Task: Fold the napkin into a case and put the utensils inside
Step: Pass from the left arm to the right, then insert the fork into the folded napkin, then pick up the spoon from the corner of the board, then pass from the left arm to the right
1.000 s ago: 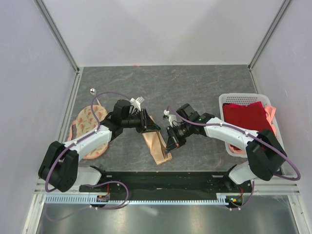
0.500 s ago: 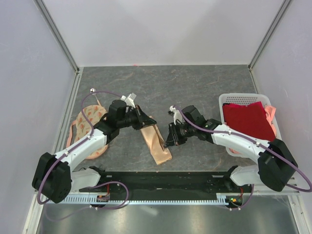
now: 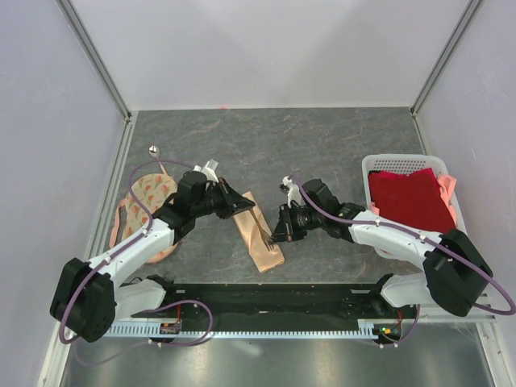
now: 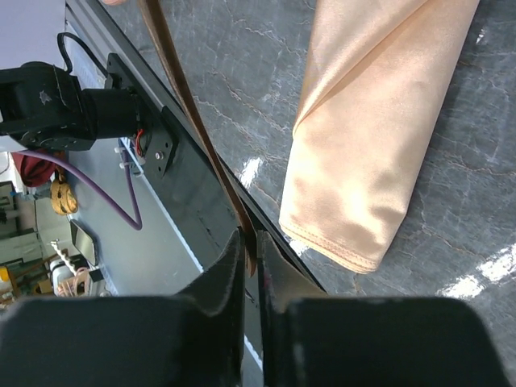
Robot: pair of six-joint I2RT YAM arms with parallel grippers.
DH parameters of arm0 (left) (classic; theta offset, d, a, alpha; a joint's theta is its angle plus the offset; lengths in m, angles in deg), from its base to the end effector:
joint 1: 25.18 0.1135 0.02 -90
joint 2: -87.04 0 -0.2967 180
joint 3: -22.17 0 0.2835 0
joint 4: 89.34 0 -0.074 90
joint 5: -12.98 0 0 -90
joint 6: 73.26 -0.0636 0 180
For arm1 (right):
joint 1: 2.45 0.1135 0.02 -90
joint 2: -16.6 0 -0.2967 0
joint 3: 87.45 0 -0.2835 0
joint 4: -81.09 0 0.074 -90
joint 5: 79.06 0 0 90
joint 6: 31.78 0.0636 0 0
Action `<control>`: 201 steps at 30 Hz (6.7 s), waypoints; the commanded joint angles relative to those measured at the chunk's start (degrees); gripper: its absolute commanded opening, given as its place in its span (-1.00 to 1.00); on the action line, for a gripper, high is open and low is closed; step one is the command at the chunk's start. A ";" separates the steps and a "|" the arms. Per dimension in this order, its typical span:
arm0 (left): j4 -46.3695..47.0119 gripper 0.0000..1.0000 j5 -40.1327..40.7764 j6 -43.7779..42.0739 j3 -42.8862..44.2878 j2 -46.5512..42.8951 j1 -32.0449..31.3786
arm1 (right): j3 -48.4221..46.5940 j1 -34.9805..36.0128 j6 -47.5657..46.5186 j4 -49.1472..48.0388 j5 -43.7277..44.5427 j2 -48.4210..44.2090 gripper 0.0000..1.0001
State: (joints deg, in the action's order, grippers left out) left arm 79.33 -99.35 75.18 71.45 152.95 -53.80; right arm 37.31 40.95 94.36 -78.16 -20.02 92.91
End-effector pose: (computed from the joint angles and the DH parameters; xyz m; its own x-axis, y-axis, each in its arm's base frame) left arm 0.2411 -0.1591 0.2409 -0.8440 -0.4374 -0.3105 0.0354 0.5322 -0.8459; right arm 0.2028 0.2369 0.2141 -0.9030 -0.1579 -0.3995 -0.4151 0.5606 0.7165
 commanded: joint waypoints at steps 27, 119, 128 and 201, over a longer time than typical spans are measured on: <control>-6.25 -0.88 19.07 -21.25 8.73 19.08 3.84 | 1.98 -4.20 -5.73 12.29 -13.78 10.70 -1.00; -43.58 0.13 33.48 -46.39 64.15 50.61 33.27 | -2.68 -5.08 -11.53 11.94 6.00 -4.50 0.58; -45.27 0.10 36.74 -47.63 72.27 62.93 36.44 | -0.13 -7.88 -13.81 11.86 3.98 -5.56 0.62; -28.57 -0.88 17.48 -46.58 25.61 9.77 -17.96 | -19.65 -17.21 -4.07 6.78 -11.24 10.97 -1.00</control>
State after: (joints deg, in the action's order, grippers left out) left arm 48.42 -86.82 30.50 96.61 164.49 -71.44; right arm 15.80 23.35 88.44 -68.56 -32.08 105.59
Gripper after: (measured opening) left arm 0.044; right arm 0.099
